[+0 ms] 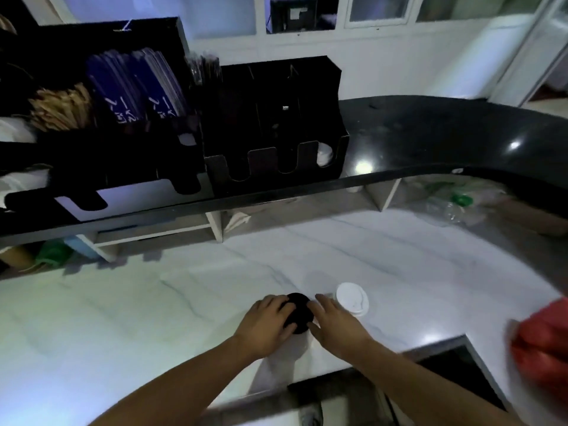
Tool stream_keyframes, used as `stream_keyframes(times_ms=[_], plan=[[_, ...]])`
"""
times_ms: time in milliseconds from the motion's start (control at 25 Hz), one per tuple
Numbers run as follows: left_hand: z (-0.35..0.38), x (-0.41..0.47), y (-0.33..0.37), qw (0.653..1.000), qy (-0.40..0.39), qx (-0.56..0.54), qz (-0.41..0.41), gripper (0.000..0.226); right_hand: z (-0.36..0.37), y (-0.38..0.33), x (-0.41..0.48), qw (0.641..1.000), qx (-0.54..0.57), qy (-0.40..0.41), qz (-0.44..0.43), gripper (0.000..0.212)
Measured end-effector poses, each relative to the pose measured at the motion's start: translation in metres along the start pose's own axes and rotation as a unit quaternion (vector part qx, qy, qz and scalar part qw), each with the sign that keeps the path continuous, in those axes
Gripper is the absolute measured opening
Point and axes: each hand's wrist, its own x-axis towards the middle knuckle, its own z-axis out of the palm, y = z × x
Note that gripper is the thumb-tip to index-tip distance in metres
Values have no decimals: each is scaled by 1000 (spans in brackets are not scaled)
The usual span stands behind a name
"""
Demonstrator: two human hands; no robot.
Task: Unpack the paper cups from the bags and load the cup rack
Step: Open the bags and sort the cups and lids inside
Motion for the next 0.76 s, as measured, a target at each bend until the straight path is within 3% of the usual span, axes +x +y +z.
stream_keyframes(times_ms=[160,320,600,760], plan=[[-18,9,26,995,56,15,79,40,-19,-1,-49,996,-40,54,65,33],[-21,25,92,981,51,21,186,32,-43,18,-147,969,-80,65,227,43],[-1,33,280,919,67,20,388,35,-59,59,-353,887,-70,131,437,37],[16,17,406,884,68,-1,462,33,-58,80,-470,839,-59,136,524,30]])
